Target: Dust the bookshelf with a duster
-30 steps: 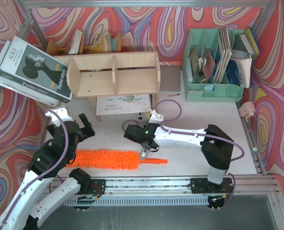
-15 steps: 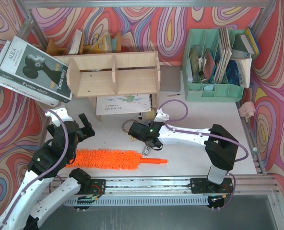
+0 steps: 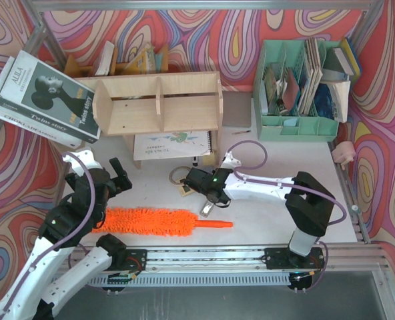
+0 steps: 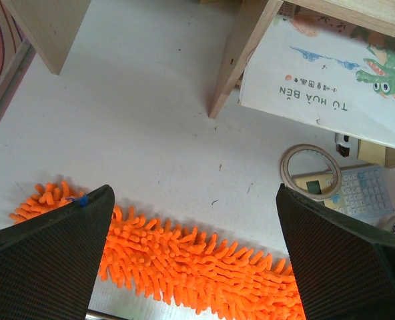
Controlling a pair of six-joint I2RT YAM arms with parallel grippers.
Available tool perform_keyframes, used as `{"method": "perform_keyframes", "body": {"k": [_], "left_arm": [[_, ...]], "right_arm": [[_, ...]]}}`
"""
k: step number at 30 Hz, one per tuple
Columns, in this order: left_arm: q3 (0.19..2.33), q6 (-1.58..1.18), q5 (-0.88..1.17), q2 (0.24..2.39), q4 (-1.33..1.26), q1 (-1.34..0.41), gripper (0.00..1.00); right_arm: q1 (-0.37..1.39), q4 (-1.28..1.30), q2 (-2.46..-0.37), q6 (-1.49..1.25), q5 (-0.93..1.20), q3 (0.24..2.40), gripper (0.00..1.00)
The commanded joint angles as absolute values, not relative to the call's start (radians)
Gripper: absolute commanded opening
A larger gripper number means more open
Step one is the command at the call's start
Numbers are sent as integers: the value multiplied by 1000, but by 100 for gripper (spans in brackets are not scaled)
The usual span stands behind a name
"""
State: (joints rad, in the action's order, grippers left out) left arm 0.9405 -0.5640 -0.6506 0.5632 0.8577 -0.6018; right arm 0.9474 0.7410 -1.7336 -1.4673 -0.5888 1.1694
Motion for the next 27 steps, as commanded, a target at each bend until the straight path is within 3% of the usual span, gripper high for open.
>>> {"method": "perform_keyframes", "body": {"k": [1,20,27], "left_arm": [[922,-551,-650,561,840,-595,98],[921,-555,-658,563,843,-595,98],[921,-566,-669,563,846,-596,98]], "right_arm": [[932,717,-1694,-1500,-601,1148,17],[886,704,-1704,-1520,-613,1121,19],[877,710,-1706,-1522,-621,1124,27]]}}
